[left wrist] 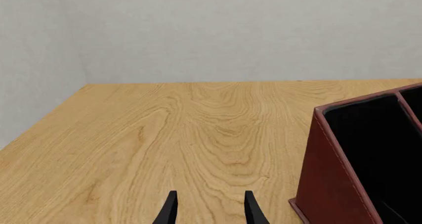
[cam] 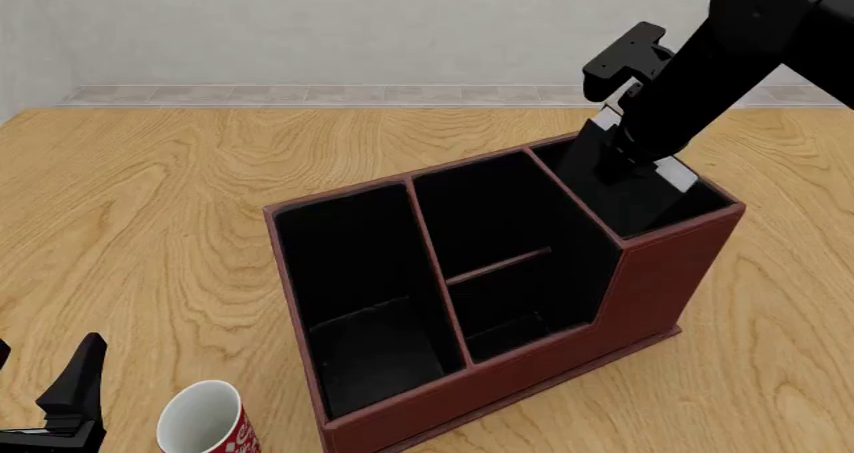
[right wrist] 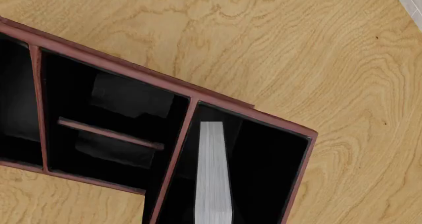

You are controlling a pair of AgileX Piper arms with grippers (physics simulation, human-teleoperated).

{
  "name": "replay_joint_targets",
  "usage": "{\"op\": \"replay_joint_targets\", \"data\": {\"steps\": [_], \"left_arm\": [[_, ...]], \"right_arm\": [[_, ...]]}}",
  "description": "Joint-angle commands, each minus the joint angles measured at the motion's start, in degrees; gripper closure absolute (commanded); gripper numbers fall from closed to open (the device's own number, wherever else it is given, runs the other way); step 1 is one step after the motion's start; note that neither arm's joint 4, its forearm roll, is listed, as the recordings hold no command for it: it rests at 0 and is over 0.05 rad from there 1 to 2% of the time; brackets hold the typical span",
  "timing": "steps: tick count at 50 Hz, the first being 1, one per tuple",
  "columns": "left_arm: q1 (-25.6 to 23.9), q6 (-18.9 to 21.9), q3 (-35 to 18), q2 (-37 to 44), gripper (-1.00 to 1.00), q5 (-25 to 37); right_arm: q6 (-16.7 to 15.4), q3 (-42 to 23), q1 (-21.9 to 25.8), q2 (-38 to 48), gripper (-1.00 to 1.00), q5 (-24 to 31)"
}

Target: Pick up the book and place it in the right compartment of the caddy.

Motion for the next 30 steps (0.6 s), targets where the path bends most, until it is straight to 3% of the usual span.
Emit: {"op": "replay_joint_targets", "data": {"steps": [1,30], "left_arm": [[0.2,0.1,0.1,0.0,-1.00,0.1],[0.2,-0.1,0.2,0.0,-1.00,0.1]], "right_arm": [[2.7,-0.7,0.8,0.6,1.00,0.0],[4.1,0.2,-0.4,1.3,1.00,0.0]]}}
